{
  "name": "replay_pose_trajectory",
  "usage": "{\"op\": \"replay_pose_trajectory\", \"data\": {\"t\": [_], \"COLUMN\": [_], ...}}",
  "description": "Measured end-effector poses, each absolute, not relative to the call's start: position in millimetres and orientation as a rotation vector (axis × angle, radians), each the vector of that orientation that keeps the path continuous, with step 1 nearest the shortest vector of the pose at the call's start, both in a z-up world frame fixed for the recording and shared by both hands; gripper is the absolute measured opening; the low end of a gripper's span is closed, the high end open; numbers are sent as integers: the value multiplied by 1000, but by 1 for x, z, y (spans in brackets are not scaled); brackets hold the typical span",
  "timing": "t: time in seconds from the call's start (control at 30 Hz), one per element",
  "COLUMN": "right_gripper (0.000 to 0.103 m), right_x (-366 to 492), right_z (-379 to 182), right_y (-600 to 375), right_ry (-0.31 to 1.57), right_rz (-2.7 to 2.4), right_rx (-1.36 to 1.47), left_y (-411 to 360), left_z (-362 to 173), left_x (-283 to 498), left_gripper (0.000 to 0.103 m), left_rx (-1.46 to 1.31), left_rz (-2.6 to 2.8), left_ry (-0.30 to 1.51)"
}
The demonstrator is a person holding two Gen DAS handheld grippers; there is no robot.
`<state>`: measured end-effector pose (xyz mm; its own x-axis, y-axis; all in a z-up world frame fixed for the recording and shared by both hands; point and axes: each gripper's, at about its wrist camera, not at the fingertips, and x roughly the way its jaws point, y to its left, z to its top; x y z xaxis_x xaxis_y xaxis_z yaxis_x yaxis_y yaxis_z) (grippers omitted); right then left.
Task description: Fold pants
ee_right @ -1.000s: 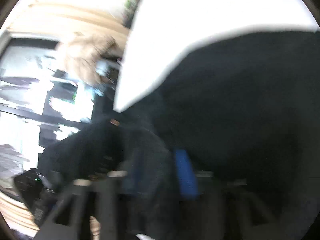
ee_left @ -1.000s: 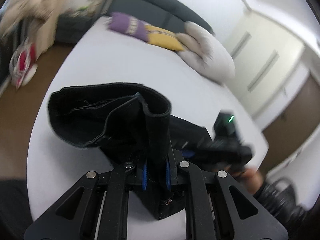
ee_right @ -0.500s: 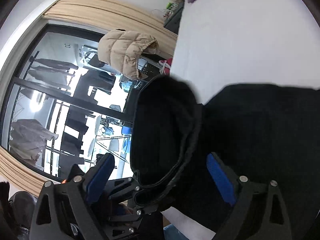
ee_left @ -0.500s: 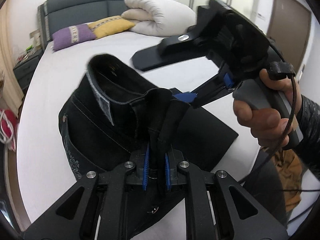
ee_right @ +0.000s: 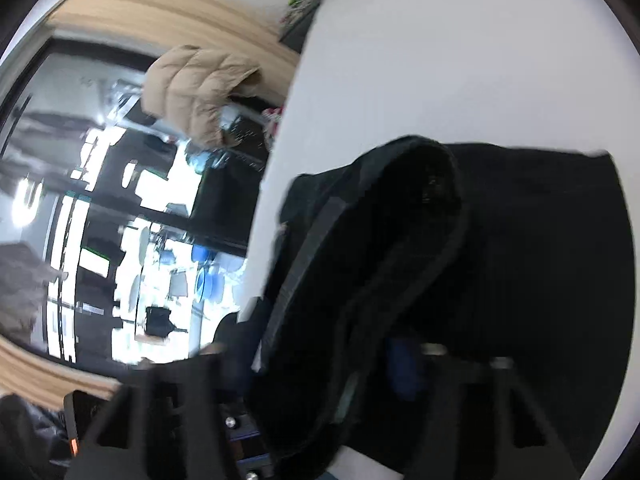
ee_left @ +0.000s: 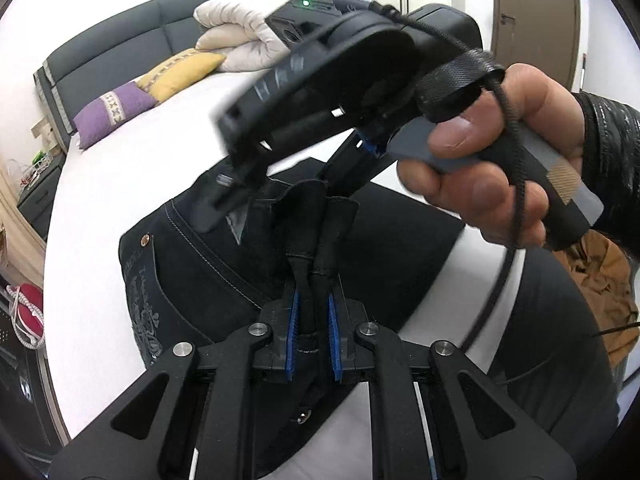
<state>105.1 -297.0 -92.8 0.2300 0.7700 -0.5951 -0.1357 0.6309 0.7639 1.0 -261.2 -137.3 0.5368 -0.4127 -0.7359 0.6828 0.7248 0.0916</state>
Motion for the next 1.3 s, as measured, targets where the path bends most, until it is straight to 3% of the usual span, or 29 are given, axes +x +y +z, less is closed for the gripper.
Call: {"op": "replay_pose_trajectory", "data": {"t": [0.03, 0.13, 0.53, 1.0, 1.03, 1.2, 1.3], "right_gripper": [26, 21, 19, 17, 18, 42, 46], "right_x": [104, 94, 92, 76, 75, 58, 42], "right_z": [-96, -106, -109, -161, -165, -155, -139], "right_y": [-303, -320, -389, -425, -427, -434, -446], "right_ry": [1182, 1154, 1106, 1126, 1123, 1067, 1023], "right_rz": [663, 616, 524, 480, 485, 452, 373], "right_rx": [660, 679, 702, 807, 836, 897, 893], "left_y": [-265, -276, -367, -384, -382, -355, -325], "left_z": [-140, -149, -170, -214, -213, -194, -181], "left_x": [1, 2, 30, 45, 46, 56, 57], "left_gripper": [11, 11, 11, 11, 11, 15, 15], "left_rx": [396, 396, 426, 460, 445, 344, 247], "left_rz": [-678, -705, -801, -841, -849, -880, -907], "left_ry": [760, 776, 783, 862, 869, 897, 914]}}
